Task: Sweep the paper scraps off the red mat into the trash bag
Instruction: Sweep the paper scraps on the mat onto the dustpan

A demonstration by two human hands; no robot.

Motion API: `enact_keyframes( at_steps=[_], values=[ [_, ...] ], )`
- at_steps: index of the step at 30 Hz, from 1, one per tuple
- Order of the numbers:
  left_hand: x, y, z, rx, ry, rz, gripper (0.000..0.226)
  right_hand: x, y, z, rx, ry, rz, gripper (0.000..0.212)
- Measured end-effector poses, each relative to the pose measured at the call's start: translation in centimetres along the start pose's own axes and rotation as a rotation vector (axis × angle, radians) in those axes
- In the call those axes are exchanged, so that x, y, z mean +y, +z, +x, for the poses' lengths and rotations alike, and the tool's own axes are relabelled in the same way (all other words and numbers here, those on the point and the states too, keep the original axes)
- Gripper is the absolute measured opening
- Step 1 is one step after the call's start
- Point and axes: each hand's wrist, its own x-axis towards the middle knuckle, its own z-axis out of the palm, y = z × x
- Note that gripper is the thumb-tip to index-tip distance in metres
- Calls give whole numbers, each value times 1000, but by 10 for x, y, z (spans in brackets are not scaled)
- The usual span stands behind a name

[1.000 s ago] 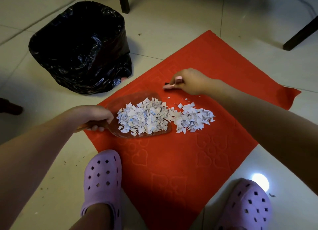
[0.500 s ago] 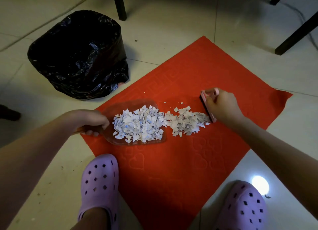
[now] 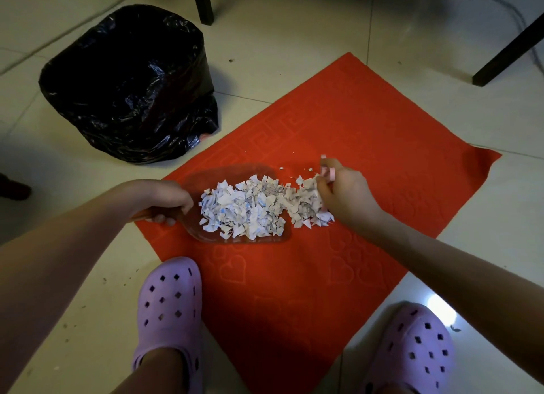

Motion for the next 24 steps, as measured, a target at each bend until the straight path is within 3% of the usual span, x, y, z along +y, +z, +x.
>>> enact_keyframes(
  at_steps=[6,10,13,17,24],
  values=[
    [2,0,2,-1,14,-15,12,-10,-3,12,71,-28,135,36],
    [2,2,1,1,18,-36,11,-2,-14,17,100,-42,35,35],
    [1,3,2,-2,17,-54,12,3,-12,15,-1,-38,-93,35],
    [1,3,2,-9,10,-40,12,-15,5,8,-147,-109,-77,36],
    [-3,6,5,-24,23,-46,13,-51,25,10,-174,-205,-1,40]
  ],
)
